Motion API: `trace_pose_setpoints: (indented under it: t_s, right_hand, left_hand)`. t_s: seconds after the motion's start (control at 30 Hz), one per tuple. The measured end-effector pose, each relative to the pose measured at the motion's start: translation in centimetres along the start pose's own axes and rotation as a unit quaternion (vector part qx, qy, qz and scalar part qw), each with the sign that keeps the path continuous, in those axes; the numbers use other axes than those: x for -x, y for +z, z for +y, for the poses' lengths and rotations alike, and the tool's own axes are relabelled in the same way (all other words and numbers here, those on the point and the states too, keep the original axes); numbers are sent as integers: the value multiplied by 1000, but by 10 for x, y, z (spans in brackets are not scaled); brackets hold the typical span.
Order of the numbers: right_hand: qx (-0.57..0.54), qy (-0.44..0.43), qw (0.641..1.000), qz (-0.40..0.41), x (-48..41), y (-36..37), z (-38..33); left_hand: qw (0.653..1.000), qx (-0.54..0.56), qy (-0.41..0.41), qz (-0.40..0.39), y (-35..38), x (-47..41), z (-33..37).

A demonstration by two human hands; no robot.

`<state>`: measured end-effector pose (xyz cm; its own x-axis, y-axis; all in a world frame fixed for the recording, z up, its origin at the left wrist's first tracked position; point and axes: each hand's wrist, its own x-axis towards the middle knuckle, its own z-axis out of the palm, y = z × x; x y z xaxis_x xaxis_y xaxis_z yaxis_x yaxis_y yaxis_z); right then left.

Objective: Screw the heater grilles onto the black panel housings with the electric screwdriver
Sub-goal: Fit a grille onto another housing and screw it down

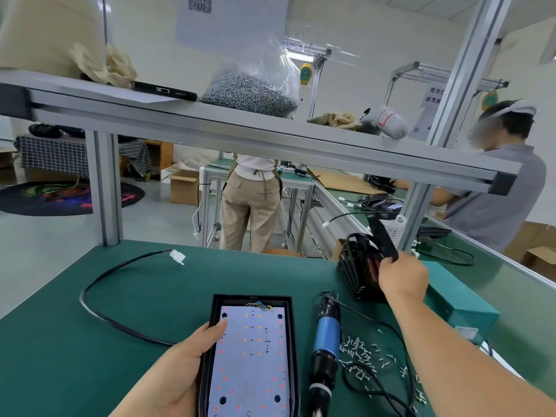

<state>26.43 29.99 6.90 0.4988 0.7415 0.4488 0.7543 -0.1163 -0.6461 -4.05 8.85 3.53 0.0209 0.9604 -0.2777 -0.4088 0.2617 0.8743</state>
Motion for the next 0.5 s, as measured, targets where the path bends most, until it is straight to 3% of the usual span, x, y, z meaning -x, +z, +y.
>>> trace_pose_setpoints:
  t_s: [0.1, 0.17, 0.27, 0.33, 0.43, 0.5]
  right_hand:
    - [-76, 6, 996, 49, 1, -10, 1]
    - [-207, 16, 977, 42, 10, -18, -1]
    - [-450, 6, 889, -79, 42, -34, -10]
    - [-497, -27, 850, -172, 67, -45, -17]
    - [-579, -36, 755, -305, 103, -59, -25]
    - [-584, -64, 725, -360, 123, -66, -31]
  left_hand:
    - [1000, 2, -2, -11, 0, -4, -2]
    - [999, 28, -29, -14, 2, -5, -4]
    - [998, 37, -46, -26, 0, -10, -6]
    - [998, 41, -43, -28, 0, -12, -7]
    - [998, 43, -45, -29, -1, -15, -8]
    - [997, 52, -52, -29, -3, -18, -9]
